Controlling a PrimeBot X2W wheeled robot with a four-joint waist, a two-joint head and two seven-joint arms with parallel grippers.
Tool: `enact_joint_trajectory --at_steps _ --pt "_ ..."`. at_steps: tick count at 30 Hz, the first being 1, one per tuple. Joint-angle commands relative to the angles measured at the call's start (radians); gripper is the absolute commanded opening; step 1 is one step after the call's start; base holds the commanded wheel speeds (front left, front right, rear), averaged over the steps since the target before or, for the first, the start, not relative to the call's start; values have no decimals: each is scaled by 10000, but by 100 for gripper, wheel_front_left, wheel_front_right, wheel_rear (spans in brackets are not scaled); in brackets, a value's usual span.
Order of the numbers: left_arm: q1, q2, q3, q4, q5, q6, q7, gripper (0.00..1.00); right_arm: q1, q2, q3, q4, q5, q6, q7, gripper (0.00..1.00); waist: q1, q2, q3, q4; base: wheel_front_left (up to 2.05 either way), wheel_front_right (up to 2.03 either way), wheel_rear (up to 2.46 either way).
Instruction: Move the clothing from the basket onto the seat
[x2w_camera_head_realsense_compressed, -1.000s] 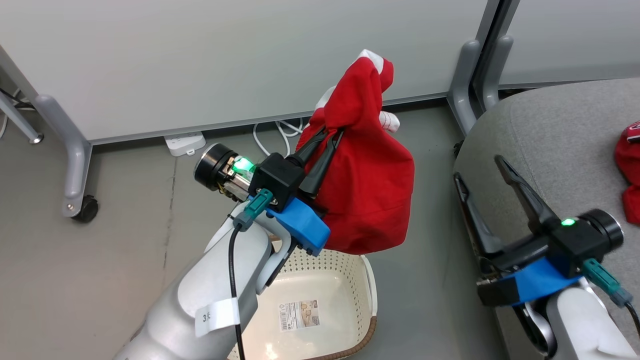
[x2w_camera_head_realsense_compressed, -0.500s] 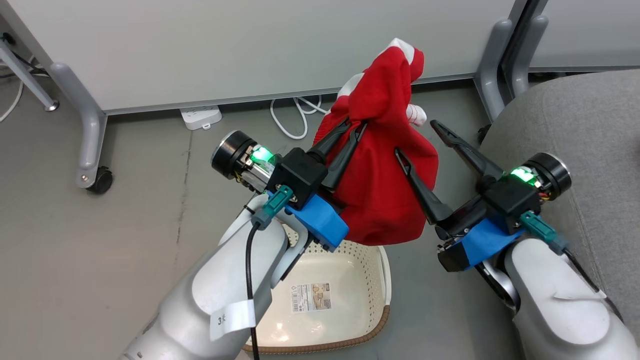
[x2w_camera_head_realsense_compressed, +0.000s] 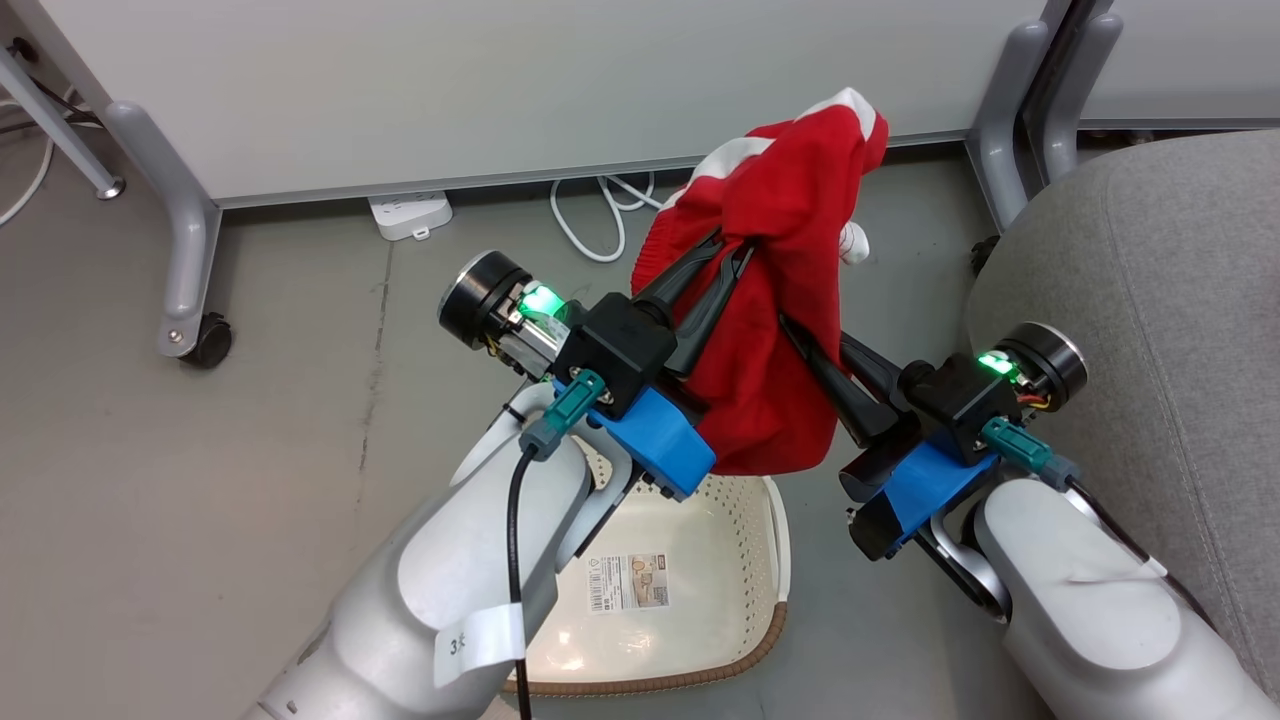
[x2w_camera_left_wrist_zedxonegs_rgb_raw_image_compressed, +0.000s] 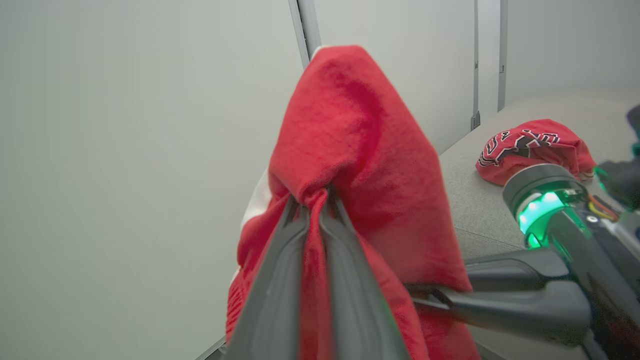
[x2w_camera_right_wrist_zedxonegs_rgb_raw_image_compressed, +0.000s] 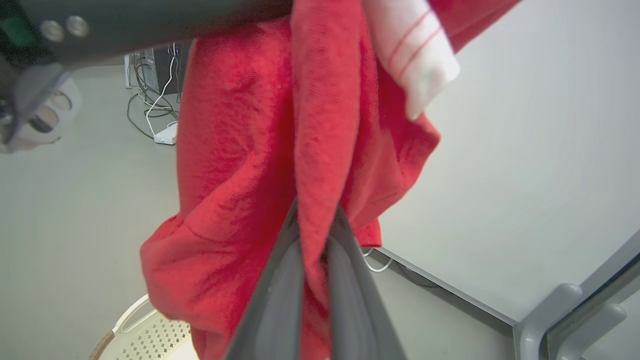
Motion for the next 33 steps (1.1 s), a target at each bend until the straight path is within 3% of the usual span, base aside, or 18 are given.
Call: enact_joint_trajectory --at_steps 1,20,21,22,33 --pt "-37 -3 62 -9 52 -44 -45 0 -186 -43 46 -47 67 1 -5 0 -1 0 0 -29 0 0 0" --pt "56 -68 280 108 138 -177 -45 0 -104 -22 36 -391 143 1 -5 0 -1 0 -17 -137 0 0 0" --pt "58 -72 299 112 137 -169 -45 38 -84 -11 9 -427 152 1 -5 0 -1 0 -13 -148 0 0 0" --pt "72 -77 312 123 134 -156 -45 100 -57 4 -27 -460 156 1 -5 0 -1 0 -7 -162 0 0 0" --pt "104 -11 326 139 379 -132 -37 100 337 92 -746 -962 138 1 -7 0 -1 0 217 -687 0 0 0"
